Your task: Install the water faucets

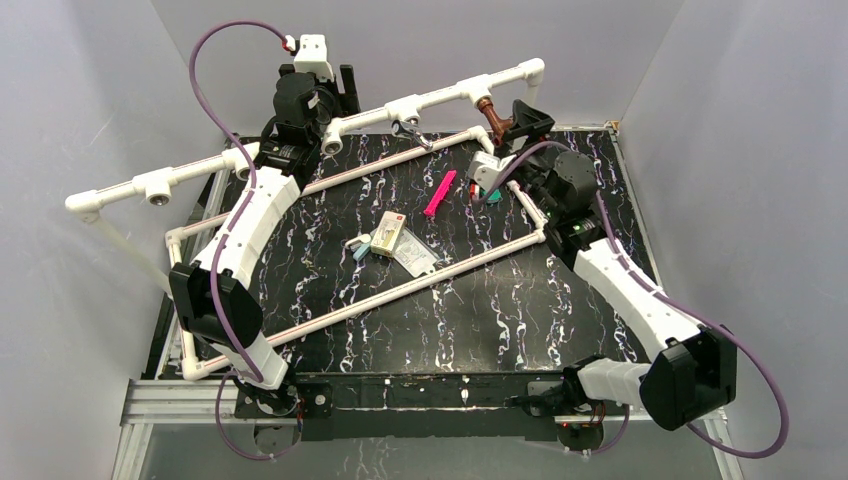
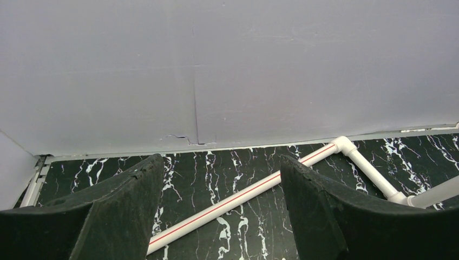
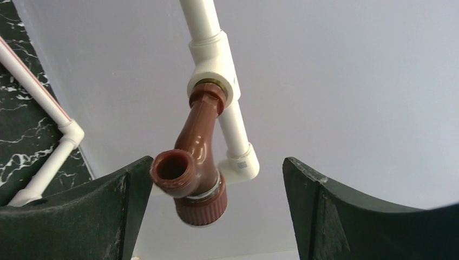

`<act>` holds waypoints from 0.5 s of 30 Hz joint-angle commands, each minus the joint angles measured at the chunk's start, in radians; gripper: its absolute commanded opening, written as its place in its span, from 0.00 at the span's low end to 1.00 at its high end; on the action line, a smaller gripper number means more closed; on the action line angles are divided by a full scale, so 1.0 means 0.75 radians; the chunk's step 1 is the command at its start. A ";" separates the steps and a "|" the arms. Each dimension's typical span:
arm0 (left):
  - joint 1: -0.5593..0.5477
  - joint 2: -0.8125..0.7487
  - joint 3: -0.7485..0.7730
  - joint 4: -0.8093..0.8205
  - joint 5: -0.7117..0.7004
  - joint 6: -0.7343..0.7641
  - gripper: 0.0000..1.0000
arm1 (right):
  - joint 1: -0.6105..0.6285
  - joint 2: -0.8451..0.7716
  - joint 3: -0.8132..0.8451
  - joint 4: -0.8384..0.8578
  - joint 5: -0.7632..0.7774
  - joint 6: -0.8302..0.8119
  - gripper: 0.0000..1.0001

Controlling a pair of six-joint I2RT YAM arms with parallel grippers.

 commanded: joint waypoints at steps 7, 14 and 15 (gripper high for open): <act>-0.021 0.056 -0.097 -0.311 0.037 0.020 0.76 | 0.010 0.123 0.143 0.153 0.093 -0.060 0.88; -0.022 0.037 -0.122 -0.303 0.030 0.028 0.76 | 0.013 0.192 0.195 0.150 0.165 -0.046 0.77; -0.022 0.036 -0.123 -0.303 0.030 0.029 0.76 | 0.013 0.198 0.198 0.148 0.191 -0.038 0.74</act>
